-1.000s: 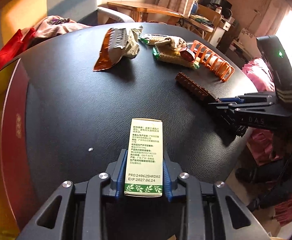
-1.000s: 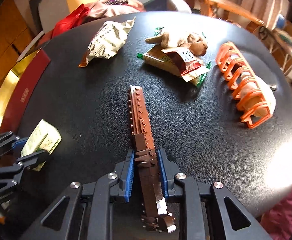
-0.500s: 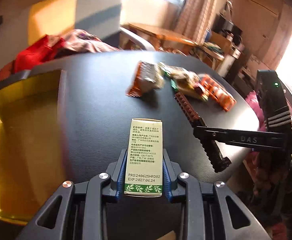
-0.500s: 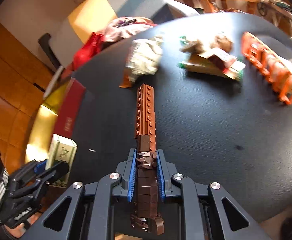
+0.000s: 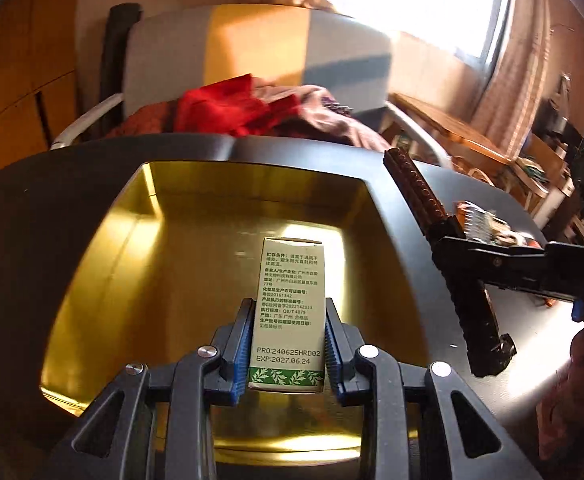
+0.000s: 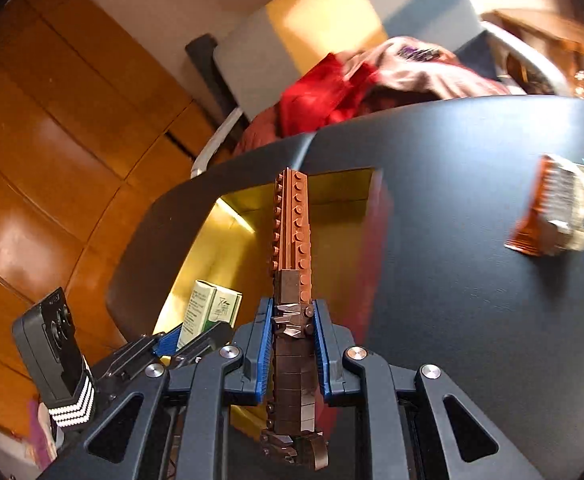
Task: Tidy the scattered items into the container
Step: 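Carry the box and brick stick into the gold tray and open both grippers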
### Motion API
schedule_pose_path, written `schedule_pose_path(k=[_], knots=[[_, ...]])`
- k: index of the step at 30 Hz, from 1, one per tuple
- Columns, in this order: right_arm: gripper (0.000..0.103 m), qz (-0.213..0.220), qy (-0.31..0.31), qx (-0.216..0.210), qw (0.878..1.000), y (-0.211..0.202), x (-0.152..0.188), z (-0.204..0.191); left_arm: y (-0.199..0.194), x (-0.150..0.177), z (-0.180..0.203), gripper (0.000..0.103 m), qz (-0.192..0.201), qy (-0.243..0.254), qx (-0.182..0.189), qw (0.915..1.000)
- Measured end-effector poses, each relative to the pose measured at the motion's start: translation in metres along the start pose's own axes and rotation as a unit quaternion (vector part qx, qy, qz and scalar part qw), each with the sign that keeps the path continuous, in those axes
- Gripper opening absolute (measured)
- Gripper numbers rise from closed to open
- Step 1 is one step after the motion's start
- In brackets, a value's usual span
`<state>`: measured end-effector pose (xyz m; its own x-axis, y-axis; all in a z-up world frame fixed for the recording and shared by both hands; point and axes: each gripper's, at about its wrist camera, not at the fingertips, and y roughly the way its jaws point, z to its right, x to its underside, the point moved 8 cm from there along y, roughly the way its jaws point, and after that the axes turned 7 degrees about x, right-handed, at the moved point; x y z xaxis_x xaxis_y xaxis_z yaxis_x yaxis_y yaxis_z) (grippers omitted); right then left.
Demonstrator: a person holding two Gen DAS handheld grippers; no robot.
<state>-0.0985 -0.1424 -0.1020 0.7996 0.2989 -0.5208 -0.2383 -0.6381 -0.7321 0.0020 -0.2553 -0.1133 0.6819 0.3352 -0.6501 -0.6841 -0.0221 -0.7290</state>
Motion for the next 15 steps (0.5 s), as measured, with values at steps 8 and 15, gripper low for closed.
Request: schedule_pose_path(k=[8, 15], knots=[[0.019, -0.049, -0.048, 0.050, 0.996, 0.046, 0.015, -0.027, 0.021, 0.008, -0.039, 0.031, -0.021, -0.018, -0.034, 0.9990], [0.020, -0.072, -0.082, 0.089, 0.990, 0.055, 0.037, -0.021, 0.027, 0.022, -0.049, 0.032, -0.036, -0.032, -0.041, 0.9980]])
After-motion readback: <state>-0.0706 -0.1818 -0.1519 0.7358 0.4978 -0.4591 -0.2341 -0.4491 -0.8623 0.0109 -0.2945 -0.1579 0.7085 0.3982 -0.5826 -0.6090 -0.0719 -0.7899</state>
